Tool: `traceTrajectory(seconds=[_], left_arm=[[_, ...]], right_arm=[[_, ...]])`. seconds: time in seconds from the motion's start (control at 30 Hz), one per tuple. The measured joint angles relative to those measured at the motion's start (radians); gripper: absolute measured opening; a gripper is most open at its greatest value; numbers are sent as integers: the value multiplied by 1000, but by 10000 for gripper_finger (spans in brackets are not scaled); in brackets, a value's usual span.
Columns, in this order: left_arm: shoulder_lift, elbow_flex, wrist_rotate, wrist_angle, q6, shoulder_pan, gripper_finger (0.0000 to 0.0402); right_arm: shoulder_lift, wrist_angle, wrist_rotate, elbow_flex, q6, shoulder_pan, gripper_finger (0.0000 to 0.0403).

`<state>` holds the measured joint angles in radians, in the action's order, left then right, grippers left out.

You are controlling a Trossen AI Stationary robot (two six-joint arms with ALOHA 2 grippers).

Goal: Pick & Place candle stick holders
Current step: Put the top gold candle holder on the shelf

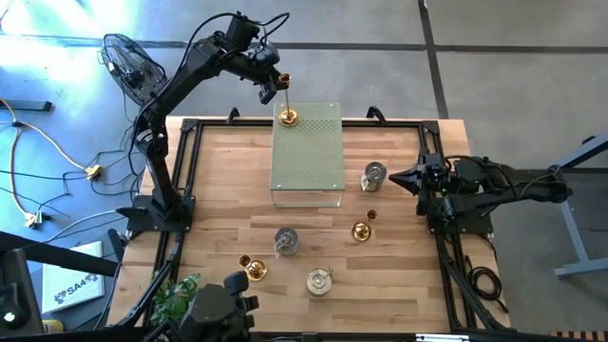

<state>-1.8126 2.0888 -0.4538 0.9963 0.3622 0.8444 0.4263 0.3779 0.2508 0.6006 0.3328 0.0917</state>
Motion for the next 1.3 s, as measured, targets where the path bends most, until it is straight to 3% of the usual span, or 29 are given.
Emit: traceTrajectory(seconds=[1.3], left_arm=[[4, 0, 27, 37, -80, -16, 132]], right_arm=[[0, 0, 0, 0, 3, 0, 5]])
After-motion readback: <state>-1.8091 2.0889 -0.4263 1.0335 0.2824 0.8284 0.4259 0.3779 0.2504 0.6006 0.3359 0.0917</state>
